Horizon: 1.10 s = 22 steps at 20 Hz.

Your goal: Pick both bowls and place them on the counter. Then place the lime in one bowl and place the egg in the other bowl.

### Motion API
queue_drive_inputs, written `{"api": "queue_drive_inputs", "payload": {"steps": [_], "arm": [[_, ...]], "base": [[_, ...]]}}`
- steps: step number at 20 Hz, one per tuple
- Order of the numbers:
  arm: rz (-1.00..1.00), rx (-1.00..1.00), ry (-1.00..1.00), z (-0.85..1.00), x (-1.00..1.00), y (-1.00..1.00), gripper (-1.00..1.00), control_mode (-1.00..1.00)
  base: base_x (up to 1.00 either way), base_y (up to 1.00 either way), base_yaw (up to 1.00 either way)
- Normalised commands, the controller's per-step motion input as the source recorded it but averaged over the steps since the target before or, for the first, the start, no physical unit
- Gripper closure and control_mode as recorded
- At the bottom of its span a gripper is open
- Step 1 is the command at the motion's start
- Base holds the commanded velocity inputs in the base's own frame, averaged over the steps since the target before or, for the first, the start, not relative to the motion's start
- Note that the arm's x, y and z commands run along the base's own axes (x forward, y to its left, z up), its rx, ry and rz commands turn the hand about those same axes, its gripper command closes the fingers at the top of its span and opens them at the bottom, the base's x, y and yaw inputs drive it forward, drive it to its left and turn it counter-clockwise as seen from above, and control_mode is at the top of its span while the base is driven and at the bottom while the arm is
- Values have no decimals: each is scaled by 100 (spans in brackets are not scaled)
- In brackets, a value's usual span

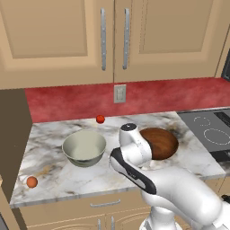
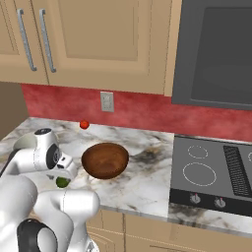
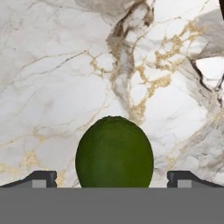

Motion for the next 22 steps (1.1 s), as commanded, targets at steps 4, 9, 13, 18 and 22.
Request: {"api": "queue_drive_inputs", "payload": {"steps": [4,9,13,18,22], "arm": [[0,0,0,-14,-10,-6,-100,-100],[0,0,0,-20,5,-8,-100,-100],[0,0,0,-21,25,-11,-100,-100],[0,0,0,-21,-3,-18,-100,-100],[0,0,0,-22,-32,-22,-100,-100]], "base": [[0,0,0],[0,0,0],[0,0,0],[0,0,0],[0,0,0]]}}
